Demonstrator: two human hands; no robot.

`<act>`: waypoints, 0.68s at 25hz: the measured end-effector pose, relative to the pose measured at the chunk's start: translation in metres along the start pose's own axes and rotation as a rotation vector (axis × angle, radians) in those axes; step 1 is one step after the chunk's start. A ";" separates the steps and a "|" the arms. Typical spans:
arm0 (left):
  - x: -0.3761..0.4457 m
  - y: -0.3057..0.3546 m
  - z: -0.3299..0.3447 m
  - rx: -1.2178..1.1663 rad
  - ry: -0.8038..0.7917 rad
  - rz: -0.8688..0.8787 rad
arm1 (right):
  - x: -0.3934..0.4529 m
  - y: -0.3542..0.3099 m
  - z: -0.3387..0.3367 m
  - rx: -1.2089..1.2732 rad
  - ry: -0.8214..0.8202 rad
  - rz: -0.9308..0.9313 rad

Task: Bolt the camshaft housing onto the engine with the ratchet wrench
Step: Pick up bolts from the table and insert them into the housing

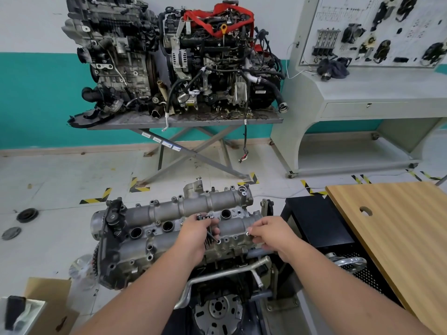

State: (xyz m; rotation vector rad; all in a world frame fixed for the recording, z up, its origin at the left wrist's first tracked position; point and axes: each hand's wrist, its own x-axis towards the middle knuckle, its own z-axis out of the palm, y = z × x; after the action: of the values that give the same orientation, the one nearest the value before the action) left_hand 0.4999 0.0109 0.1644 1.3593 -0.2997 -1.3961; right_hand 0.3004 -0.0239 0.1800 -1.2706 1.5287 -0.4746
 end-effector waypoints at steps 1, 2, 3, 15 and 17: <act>-0.001 0.001 -0.002 -0.016 -0.010 -0.009 | 0.000 -0.005 -0.001 -0.092 0.024 -0.036; -0.002 0.003 -0.003 -0.026 -0.023 -0.019 | -0.001 -0.011 0.000 -0.203 0.077 -0.109; -0.004 0.006 -0.005 -0.022 -0.040 -0.027 | -0.003 -0.020 0.002 -0.293 0.149 -0.205; -0.028 0.029 -0.024 0.165 -0.260 -0.009 | -0.018 -0.066 0.061 0.199 -0.245 -0.185; -0.030 0.027 -0.026 0.147 -0.265 -0.021 | -0.016 -0.069 0.067 0.234 -0.181 -0.220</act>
State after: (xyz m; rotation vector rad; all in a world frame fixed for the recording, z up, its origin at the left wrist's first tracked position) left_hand 0.5269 0.0379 0.1939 1.2978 -0.5736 -1.5995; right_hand 0.3899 -0.0141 0.2180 -1.2655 1.1524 -0.6431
